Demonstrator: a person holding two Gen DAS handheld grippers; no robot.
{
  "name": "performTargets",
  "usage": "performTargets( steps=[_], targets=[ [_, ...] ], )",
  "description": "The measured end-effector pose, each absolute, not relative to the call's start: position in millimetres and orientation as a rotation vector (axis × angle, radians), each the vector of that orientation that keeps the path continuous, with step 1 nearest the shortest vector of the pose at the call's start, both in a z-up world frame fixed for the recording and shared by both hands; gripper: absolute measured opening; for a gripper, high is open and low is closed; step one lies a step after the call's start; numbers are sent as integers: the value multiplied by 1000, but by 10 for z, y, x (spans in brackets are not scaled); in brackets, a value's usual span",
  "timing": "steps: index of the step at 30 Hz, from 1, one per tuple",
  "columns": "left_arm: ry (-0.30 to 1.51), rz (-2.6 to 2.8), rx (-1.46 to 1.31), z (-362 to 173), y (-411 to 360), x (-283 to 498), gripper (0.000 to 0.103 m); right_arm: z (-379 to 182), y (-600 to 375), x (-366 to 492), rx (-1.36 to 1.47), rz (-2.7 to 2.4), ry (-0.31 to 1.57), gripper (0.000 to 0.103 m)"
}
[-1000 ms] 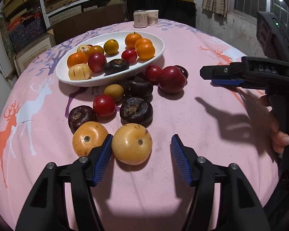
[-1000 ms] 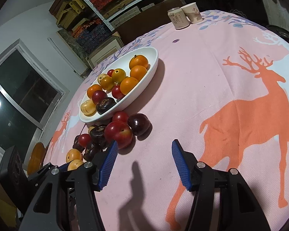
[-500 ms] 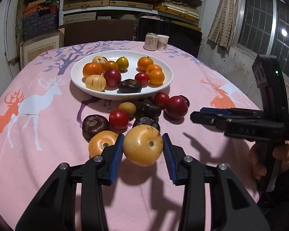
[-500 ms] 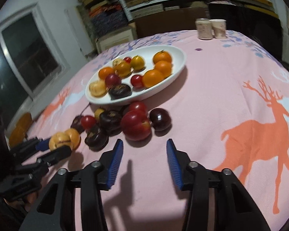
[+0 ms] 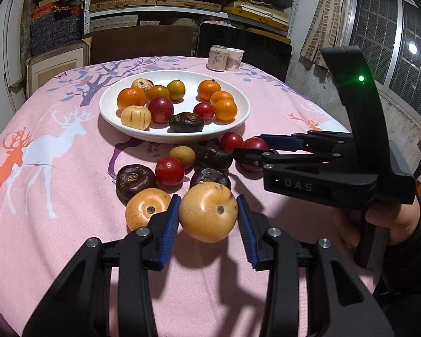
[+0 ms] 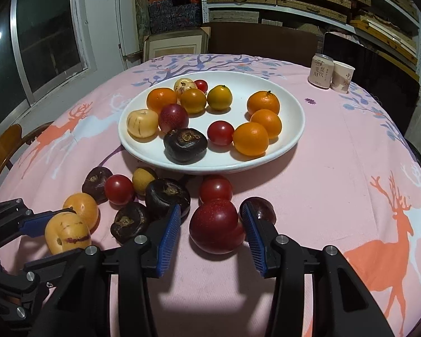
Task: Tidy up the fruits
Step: 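Grasp a pale yellow apple with the left tool while the right tool grasps a red apple, then carry both apples over the plate and open both tools to release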
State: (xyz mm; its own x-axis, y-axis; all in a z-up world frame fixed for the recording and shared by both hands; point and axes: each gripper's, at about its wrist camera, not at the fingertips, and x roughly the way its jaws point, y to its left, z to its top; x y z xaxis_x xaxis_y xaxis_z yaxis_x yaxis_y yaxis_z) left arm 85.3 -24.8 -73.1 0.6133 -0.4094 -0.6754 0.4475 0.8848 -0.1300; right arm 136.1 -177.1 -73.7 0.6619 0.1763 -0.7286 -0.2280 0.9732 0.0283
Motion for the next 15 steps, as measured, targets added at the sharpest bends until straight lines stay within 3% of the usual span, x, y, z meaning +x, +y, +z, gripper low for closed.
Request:
performTargets(
  steps=[7,8,9,15],
  targets=[
    [772,-500,44,-738,-243,872,39,-776,-1714,1310,-126,225,848,52],
    [774,-498,46,-741,-247,875,39,-777,-1717,1324,-123,231,851,49],
    [772,-498,46,-741,-248,873,39,-788,-1709,1333,-131,225,856,39],
    [772,-499,33,-736,-229,877,39,-744,-1823,1275,-30,228,846,39]
  ],
)
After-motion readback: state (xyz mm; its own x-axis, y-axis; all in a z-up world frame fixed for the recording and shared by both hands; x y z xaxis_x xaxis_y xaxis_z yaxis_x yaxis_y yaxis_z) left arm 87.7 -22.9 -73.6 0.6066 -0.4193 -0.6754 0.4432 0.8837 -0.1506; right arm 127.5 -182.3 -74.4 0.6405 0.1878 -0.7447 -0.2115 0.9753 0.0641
